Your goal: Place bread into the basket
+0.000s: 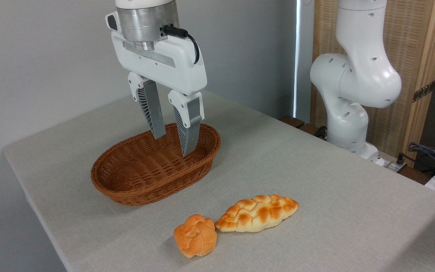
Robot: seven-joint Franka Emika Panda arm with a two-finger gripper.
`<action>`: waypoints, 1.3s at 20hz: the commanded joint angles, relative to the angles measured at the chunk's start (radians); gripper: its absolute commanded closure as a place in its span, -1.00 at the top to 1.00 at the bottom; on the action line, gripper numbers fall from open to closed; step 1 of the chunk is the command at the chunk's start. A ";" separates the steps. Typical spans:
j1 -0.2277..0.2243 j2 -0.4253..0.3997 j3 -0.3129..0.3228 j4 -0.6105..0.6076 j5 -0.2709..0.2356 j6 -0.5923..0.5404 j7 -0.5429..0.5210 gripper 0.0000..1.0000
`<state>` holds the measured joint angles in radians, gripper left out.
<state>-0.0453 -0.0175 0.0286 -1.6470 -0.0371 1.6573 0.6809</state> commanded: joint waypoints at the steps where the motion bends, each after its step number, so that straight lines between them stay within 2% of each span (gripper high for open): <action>1: -0.016 -0.028 0.010 -0.008 -0.003 -0.020 0.020 1.00; 20: -0.016 -0.021 0.011 -0.008 -0.003 -0.008 0.028 1.00; 22: -0.019 -0.021 0.011 -0.010 0.008 0.001 0.061 1.00; 25: -0.016 -0.027 0.014 -0.051 0.014 0.003 0.211 1.00; 26: -0.015 -0.029 0.016 -0.063 0.034 0.003 0.276 1.00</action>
<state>-0.0566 -0.0260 0.0298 -1.6583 -0.0363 1.6560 0.7987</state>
